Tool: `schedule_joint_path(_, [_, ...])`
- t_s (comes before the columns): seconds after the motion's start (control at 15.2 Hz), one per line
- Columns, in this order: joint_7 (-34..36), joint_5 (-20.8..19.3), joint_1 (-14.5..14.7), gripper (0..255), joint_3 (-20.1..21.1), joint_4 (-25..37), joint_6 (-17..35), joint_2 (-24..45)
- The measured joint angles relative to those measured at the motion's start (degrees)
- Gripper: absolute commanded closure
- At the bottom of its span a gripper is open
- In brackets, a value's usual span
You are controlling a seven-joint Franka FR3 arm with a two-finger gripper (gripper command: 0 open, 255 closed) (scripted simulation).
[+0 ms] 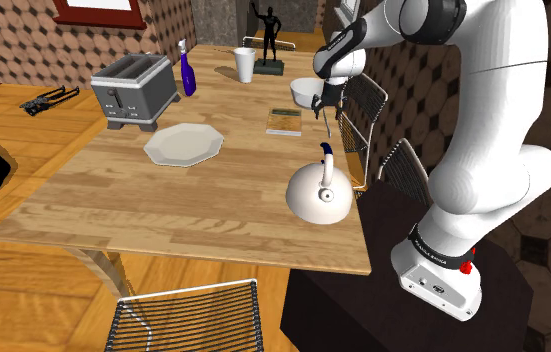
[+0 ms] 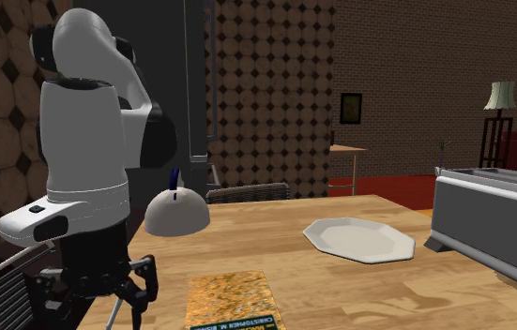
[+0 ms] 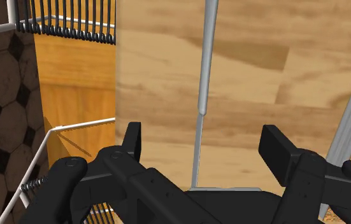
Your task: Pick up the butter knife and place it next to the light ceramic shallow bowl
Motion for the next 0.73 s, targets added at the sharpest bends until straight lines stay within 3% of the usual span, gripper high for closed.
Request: schedule_joint_path(0.73, [0.23, -0.37, 0.18, 0, -0.22, 1.3, -5.45, -4.17])
